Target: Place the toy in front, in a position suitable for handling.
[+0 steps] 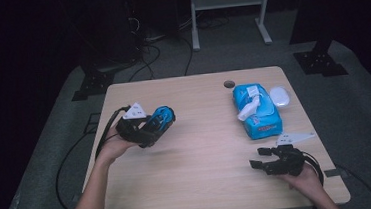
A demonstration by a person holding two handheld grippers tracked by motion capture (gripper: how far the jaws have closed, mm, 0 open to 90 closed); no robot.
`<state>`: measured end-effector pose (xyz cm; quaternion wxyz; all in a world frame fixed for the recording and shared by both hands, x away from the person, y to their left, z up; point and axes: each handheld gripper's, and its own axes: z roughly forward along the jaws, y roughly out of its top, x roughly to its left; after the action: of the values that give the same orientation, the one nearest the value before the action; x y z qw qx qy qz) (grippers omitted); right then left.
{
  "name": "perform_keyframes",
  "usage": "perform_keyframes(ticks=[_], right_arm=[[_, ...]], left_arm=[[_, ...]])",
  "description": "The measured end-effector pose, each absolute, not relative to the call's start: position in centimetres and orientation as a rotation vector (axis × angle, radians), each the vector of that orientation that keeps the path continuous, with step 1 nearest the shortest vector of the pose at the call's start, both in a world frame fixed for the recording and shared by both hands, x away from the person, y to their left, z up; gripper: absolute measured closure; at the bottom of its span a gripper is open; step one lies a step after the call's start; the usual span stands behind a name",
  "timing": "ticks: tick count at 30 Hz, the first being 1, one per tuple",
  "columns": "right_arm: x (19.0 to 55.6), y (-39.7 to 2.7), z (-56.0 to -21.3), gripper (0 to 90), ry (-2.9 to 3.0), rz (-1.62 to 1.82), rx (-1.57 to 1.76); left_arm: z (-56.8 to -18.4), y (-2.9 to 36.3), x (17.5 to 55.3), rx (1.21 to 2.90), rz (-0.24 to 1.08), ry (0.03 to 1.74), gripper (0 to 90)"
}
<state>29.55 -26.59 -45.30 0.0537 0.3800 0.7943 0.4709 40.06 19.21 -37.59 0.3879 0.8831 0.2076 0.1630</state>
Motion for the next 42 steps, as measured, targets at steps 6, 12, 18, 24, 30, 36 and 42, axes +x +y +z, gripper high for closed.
perform_keyframes(ticks=[6,12,18,24,30,36,42], right_arm=[[29.5,-26.9,-45.0,32.6,2.393,1.439,1.153],[29.5,-27.1,-45.0,32.6,2.387,1.441,1.145],[29.5,-27.1,-45.0,32.6,2.390,1.440,1.145],[29.5,-27.1,-44.9,32.6,2.392,1.442,1.147],[29.6,-27.1,-45.0,32.6,2.391,1.445,1.145],[29.6,-27.1,-45.0,32.6,2.392,1.444,1.149],[29.7,-27.3,-45.1,32.6,2.396,1.442,1.162]], left_arm=[[-38.9,15.1,39.1,2.290,0.337,0.426,27.7],[-41.0,11.0,38.4,2.362,0.234,0.335,27.7],[-42.5,8.4,38.7,2.428,0.166,0.299,27.7],[-44.3,7.0,39.7,2.492,0.138,0.321,27.7],[-45.4,5.8,40.1,2.548,0.120,0.323,27.7],[-45.6,5.5,40.1,2.555,0.121,0.325,27.6],[-45.6,5.6,40.1,2.542,0.117,0.338,26.2]])
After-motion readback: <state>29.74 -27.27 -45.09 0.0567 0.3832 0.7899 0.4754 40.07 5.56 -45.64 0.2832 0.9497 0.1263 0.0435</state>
